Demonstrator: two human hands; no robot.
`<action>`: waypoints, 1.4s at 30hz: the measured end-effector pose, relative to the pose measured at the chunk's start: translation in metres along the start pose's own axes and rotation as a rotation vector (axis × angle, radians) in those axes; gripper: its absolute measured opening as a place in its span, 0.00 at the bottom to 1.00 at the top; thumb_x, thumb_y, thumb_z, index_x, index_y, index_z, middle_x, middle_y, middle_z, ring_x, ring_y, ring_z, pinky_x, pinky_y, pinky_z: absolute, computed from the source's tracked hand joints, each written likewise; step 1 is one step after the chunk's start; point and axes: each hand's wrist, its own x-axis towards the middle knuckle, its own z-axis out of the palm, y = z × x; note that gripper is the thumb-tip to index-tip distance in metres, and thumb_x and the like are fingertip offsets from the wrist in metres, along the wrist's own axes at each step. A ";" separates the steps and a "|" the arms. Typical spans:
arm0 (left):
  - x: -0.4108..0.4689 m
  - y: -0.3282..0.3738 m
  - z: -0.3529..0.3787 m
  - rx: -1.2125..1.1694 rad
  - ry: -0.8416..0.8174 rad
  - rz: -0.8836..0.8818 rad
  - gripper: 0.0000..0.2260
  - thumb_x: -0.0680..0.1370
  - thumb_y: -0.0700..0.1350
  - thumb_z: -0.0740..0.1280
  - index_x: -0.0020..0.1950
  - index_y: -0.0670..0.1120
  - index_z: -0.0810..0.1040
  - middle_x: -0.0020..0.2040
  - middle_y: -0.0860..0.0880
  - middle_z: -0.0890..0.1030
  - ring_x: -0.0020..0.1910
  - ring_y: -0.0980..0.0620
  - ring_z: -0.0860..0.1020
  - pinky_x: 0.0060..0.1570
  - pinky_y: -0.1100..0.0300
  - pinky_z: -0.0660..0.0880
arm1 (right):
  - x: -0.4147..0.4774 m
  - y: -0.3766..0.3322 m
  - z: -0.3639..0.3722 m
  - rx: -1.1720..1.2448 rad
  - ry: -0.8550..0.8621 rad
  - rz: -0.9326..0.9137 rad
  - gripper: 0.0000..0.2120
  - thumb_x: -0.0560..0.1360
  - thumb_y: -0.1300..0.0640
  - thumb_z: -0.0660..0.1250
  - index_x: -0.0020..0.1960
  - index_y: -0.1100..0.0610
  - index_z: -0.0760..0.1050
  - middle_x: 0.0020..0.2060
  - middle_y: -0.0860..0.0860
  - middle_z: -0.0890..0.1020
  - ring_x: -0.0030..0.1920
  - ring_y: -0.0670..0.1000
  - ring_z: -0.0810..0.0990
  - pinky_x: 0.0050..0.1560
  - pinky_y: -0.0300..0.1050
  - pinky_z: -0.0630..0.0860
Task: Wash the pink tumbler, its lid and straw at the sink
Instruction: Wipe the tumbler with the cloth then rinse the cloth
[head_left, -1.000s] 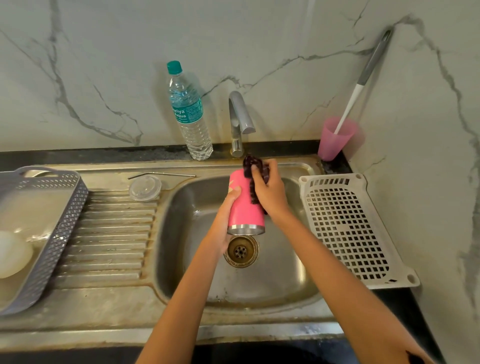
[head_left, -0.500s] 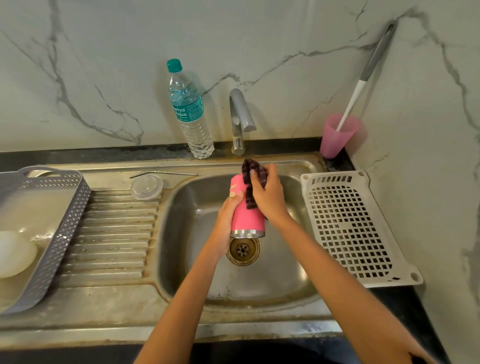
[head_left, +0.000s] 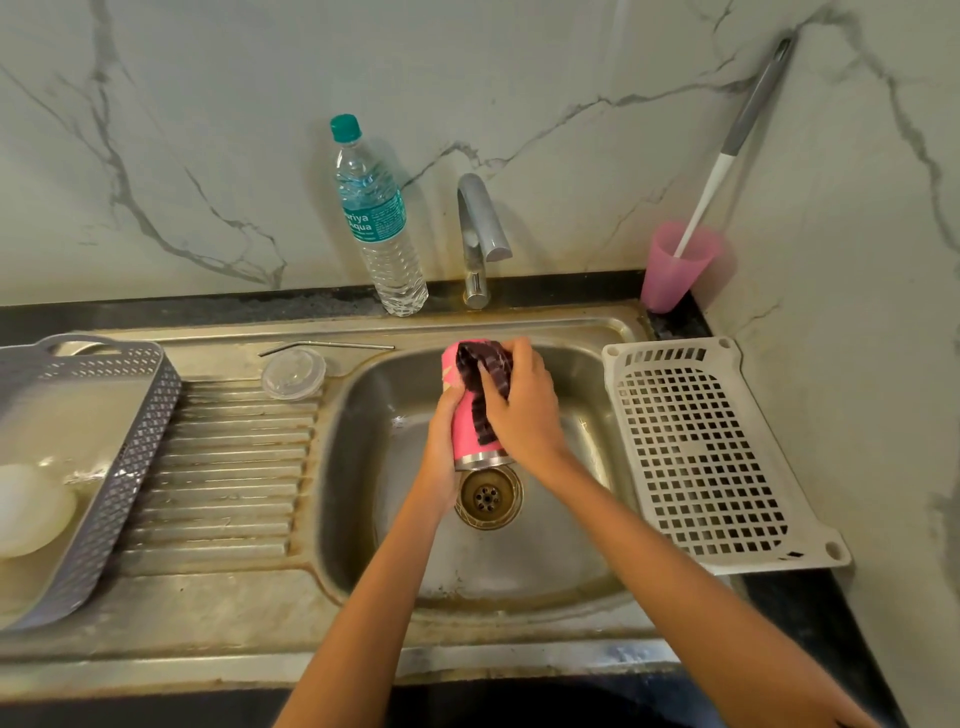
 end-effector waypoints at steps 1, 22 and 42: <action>0.000 0.000 -0.001 -0.029 -0.013 -0.001 0.15 0.82 0.52 0.56 0.59 0.46 0.76 0.45 0.46 0.85 0.41 0.51 0.84 0.40 0.57 0.82 | 0.008 -0.002 -0.003 0.090 -0.033 0.041 0.11 0.80 0.50 0.61 0.58 0.54 0.66 0.54 0.51 0.77 0.54 0.52 0.77 0.56 0.54 0.76; 0.011 0.007 -0.017 -0.061 0.119 -0.141 0.25 0.80 0.63 0.57 0.57 0.44 0.80 0.44 0.44 0.85 0.43 0.49 0.84 0.44 0.55 0.79 | -0.041 0.000 0.006 -0.020 -0.090 -0.184 0.28 0.68 0.71 0.67 0.66 0.55 0.75 0.71 0.54 0.71 0.68 0.52 0.71 0.70 0.47 0.67; 0.016 0.007 -0.036 0.032 0.317 -0.097 0.38 0.67 0.67 0.72 0.70 0.49 0.70 0.58 0.41 0.81 0.54 0.41 0.83 0.51 0.43 0.80 | -0.043 0.006 0.013 0.064 -0.108 -0.163 0.23 0.71 0.62 0.70 0.65 0.53 0.77 0.65 0.50 0.76 0.63 0.48 0.75 0.65 0.40 0.69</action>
